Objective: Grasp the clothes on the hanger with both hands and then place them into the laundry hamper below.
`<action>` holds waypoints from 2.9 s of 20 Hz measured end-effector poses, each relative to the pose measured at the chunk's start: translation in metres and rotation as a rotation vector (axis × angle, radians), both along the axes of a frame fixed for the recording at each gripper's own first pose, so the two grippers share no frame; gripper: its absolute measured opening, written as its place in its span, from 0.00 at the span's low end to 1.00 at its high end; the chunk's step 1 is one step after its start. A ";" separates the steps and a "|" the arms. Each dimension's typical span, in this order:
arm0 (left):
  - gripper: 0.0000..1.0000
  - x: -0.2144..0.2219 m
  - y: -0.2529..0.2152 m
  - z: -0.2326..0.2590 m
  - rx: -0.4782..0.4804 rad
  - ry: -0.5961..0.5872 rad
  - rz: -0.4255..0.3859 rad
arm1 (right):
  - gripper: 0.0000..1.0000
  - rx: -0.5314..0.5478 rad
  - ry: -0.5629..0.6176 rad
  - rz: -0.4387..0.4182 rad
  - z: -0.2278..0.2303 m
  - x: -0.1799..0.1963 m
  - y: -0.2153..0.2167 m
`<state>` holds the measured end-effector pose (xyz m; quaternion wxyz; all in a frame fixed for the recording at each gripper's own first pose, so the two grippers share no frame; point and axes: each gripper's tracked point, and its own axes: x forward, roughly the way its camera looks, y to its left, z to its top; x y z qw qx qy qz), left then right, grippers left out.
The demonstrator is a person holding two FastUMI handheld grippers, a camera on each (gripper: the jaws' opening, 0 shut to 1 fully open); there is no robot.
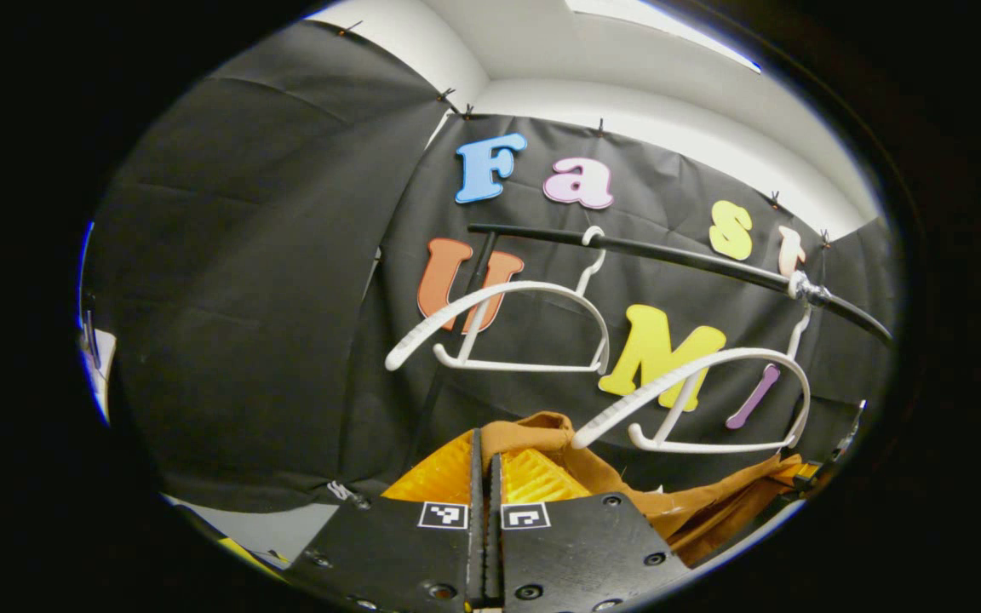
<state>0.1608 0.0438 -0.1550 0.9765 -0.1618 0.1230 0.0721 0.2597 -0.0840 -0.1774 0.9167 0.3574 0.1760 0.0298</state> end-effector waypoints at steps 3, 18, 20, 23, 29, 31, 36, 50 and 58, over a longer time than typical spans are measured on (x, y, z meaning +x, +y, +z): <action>0.00 -0.011 -0.003 -0.009 0.008 0.025 -0.021 | 0.04 -0.008 0.063 0.033 -0.022 -0.021 0.010; 0.00 -0.076 -0.078 -0.016 0.084 0.083 -0.235 | 0.04 -0.209 0.093 0.256 -0.043 -0.138 0.096; 0.00 -0.085 -0.088 -0.016 0.091 0.103 -0.269 | 0.04 -0.243 0.065 0.299 -0.032 -0.152 0.111; 0.06 -0.098 -0.111 -0.002 0.080 0.088 -0.326 | 0.04 -0.255 0.026 0.354 -0.008 -0.172 0.133; 0.06 -0.116 -0.156 0.035 0.079 0.034 -0.444 | 0.04 -0.240 -0.038 0.454 0.036 -0.193 0.171; 0.06 -0.121 -0.165 0.050 0.077 0.018 -0.476 | 0.04 -0.229 -0.072 0.467 0.057 -0.199 0.179; 0.00 -0.131 -0.178 0.059 0.105 0.002 -0.538 | 0.04 -0.245 -0.108 0.486 0.070 -0.205 0.188; 0.00 -0.140 -0.196 -0.094 -0.058 0.332 -0.585 | 0.03 -0.348 0.243 0.459 -0.108 -0.199 0.167; 0.01 -0.135 -0.202 -0.171 -0.012 0.458 -0.595 | 0.03 -0.391 0.395 0.429 -0.181 -0.184 0.152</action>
